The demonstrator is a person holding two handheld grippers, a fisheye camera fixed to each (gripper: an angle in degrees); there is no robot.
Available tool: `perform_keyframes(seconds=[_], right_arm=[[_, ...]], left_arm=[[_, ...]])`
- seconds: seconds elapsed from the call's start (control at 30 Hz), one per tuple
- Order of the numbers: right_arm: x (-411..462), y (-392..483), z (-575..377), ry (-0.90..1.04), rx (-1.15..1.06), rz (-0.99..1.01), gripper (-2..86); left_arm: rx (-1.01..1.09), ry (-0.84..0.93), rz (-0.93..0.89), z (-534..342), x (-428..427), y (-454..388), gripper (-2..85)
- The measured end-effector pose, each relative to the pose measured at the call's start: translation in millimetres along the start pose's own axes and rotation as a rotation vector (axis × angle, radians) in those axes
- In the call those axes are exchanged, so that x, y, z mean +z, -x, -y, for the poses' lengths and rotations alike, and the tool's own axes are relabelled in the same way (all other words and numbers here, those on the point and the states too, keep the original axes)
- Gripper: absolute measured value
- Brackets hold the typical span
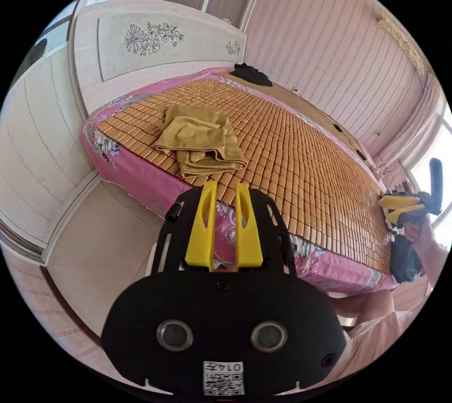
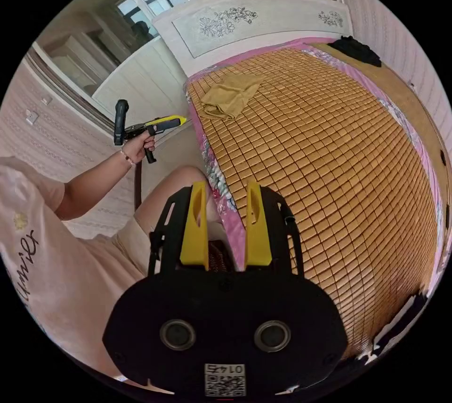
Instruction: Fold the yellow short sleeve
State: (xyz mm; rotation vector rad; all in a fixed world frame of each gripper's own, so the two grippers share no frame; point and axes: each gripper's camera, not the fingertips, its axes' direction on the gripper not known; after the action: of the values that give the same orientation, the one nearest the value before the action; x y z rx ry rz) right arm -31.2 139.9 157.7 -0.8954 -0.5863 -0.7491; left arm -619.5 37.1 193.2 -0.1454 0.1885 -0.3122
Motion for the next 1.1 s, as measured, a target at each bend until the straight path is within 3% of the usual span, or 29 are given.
perform_keyframes(seconds=[0.27, 0.43, 0.53, 0.63, 0.8, 0.93, 1.1], right_arm=[[153.9, 46.0, 209.6, 0.148, -0.333, -0.193, 9.5], [246.2, 55.6, 272.2, 0.210, -0.341, -0.228, 9.1], [292.9, 37.5, 285.8, 0.261, -0.213, -0.136, 8.2], [311.5, 10.4, 284.2, 0.263, -0.067, -0.136, 1.1], [273.8, -19.9, 262.5, 0.165, -0.042, -0.131, 0.0], [210.5, -44.7, 202.3, 0.036, 0.018, -0.108, -0.2], [166.5, -77.8, 94.8, 0.058, 0.197, -0.010, -0.3]], left_arm=[[-0.065, 0.068, 0.011, 47.4, 43.2, 72.1, 8.1], [-0.070, 0.106, 0.013, 64.9, 55.2, 92.6, 5.3], [-0.091, 0.114, -0.090, 66.6, 46.7, 109.3, 2.1], [-0.073, 0.093, -0.115, 65.6, 27.4, 114.4, 0.4], [-0.017, 0.011, -0.190, 54.2, -36.4, 111.1, -0.5], [-0.011, -0.042, -0.288, 31.8, -92.4, 106.9, -0.6], [0.023, -0.061, -0.434, -1.0, -162.5, 87.3, -0.7]])
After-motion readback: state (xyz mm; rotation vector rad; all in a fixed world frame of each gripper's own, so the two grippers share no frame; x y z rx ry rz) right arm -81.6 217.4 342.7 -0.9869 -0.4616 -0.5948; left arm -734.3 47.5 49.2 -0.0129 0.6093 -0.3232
